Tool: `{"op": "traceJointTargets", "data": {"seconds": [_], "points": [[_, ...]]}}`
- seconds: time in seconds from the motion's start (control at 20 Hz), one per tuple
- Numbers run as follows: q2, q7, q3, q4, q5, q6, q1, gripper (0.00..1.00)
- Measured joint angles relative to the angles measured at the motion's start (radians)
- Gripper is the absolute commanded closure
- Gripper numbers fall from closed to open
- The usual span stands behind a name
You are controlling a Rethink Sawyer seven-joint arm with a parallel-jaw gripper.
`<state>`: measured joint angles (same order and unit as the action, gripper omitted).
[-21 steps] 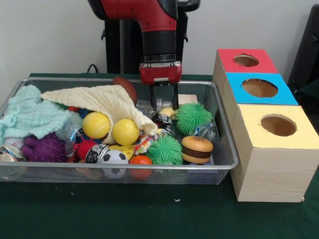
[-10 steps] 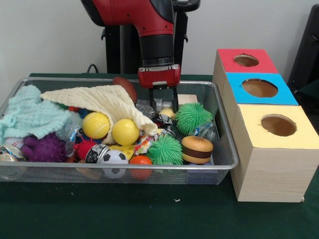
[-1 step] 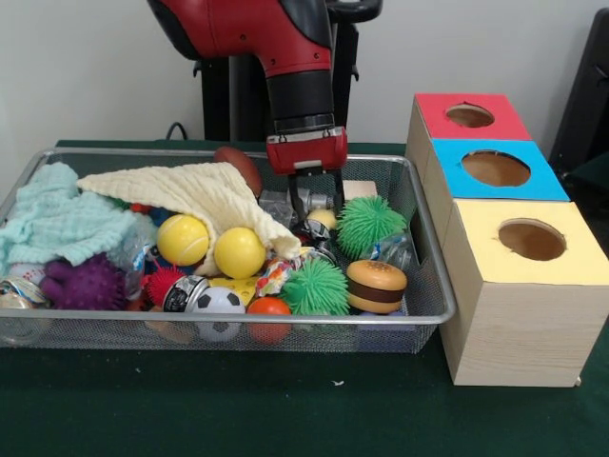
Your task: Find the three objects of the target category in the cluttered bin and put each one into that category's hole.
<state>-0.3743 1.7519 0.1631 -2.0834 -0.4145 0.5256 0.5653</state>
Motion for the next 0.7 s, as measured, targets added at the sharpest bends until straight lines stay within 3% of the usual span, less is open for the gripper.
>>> {"op": "traceJointTargets", "data": {"seconds": [0.65, 0.7], "points": [[0.017, 0.0, 0.028, 0.0, 0.0, 0.0, 0.029, 0.0], [0.017, 0.0, 0.028, 0.0, 0.0, 0.0, 0.029, 1.0]]}}
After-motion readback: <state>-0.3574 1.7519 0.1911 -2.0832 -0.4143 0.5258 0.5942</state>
